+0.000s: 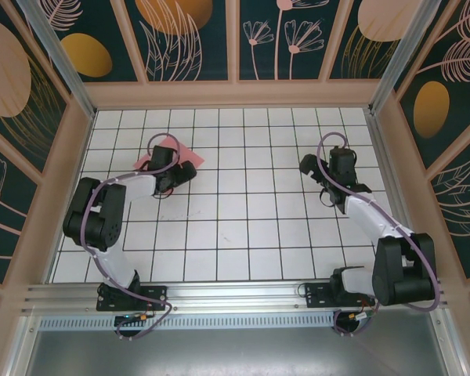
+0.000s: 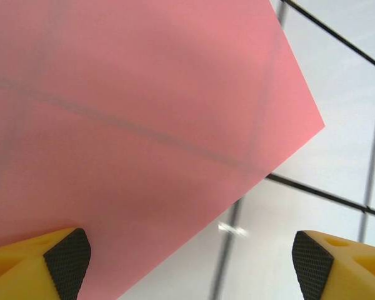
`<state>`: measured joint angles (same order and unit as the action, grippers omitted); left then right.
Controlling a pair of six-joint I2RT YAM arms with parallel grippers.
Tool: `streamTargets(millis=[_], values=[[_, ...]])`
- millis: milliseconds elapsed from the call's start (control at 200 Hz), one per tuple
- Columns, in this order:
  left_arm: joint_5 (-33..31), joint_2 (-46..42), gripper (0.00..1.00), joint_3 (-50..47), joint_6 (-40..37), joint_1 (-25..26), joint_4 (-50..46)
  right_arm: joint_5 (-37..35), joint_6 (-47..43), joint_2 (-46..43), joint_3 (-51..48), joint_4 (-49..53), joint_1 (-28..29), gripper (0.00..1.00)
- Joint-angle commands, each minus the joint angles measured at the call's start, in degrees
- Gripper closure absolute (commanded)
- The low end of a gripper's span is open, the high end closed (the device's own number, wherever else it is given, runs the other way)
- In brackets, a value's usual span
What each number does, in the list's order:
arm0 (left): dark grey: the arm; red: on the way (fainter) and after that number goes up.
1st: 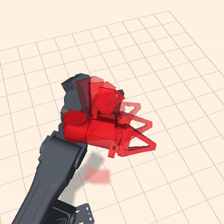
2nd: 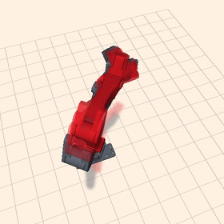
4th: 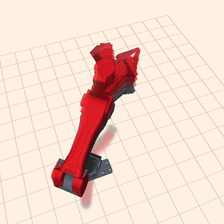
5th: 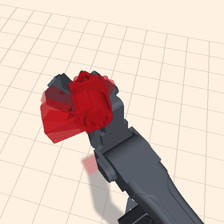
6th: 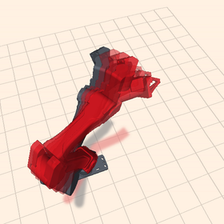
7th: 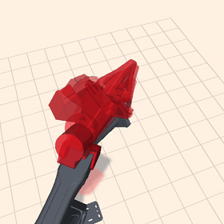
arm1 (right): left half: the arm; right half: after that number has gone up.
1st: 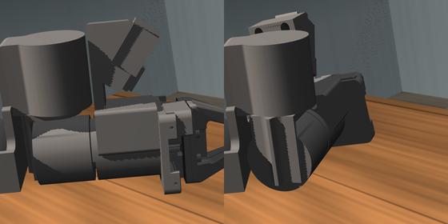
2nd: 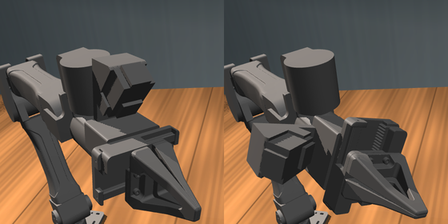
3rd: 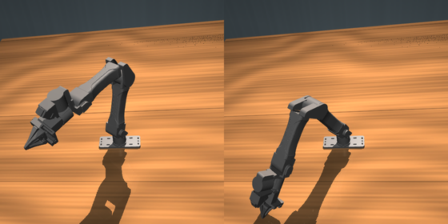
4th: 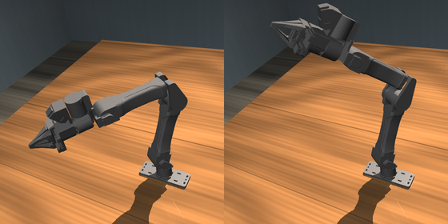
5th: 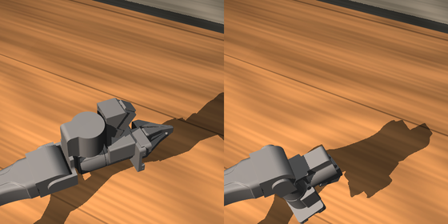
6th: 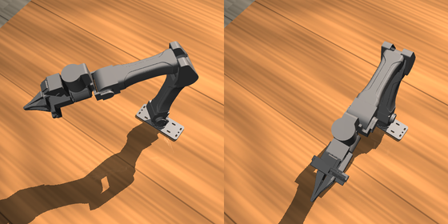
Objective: Fold a paper plane with a square sheet of paper (pick it up from the middle)
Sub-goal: Move the square sheet of paper to the center of the table.
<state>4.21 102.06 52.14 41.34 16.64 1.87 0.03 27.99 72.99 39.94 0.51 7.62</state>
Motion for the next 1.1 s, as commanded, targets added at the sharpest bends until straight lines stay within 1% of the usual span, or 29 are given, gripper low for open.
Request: streamTargets(millis=[0,130,220,300,360,470,530,630,696,741,761,831,916,956,1031,1096], values=[[6.54,2.55,0.13,-2.8,8.03,7.54,-6.99,-0.65,-0.21,-2.21,-1.4,0.83,0.14,0.01],[5.92,2.82,0.13,-1.6,12.6,15.03,-5.43,-0.65,-0.48,-3.51,-2.41,1.08,-0.31,0.01],[4.16,3.5,0.13,-0.55,14.06,18.25,-6.98,-0.57,-0.48,-4.07,-2.83,1.24,-0.4,0.01],[4.25,3.98,0.13,0.07,15.05,21.12,-7.68,-0.23,-0.39,-4.08,-2.85,1.24,-0.47,0.01],[3.12,3.89,0.13,1.29,15.57,23.61,-9.45,0.0,-0.3,-4.08,-2.77,1.48,-0.47,0.01],[3.55,2.74,0.13,2.22,16.46,27.99,-10.77,0.87,-0.17,-3.76,-2.85,1.86,-0.34,0.01],[3.65,1.27,0.13,2.27,16.68,29.24,-11.27,2.3,-0.52,-3.42,-2.94,1.81,-0.28,0.01],[2.88,-2.32,0.12,2.21,16.84,29.4,-11.03,3.89,-1.13,-1.84,-2.15,2.35,0.66,0.02],[2.14,-3.52,0.11,3.19,15.78,29.41,-11.48,4.1,-1.56,-0.21,-0.93,3.21,2.23,0.03],[1.17,-5.82,0.1,3.24,14.76,29.39,-12.09,3.88,-1.84,1.01,0.02,3.69,3.74,0.03],[0.52,-6.25,0.09,5.2,14.38,29.33,-12.46,3.79,-1.93,1.66,0.56,4.0,4.46,0.03],[-1.53,-7.48,0.08,7.08,13.17,28.82,-13.74,3.61,-2.11,4.34,2.98,5.12,7.49,0.03],[-5.47,-8.74,0.07,7.89,12.98,27.63,-15.12,3.33,-2.35,8.92,6.83,6.32,11.44,0.04],[-7.81,-9.33,0.09,7.37,13.62,26.96,-15.59,3.23,-2.74,11.79,9.23,6.8,13.33,0.07],[-11.3,-10.52,0.2,5.62,15.12,25.51,-15.23,3.39,-3.9,17.79,14.49,8.51,16.76,0.18],[-12.85,-11.98,0.25,3.89,16.97,23.89,-14.5,3.49,-4.8,23.14,19.45,10.1,19.53,0.27]])
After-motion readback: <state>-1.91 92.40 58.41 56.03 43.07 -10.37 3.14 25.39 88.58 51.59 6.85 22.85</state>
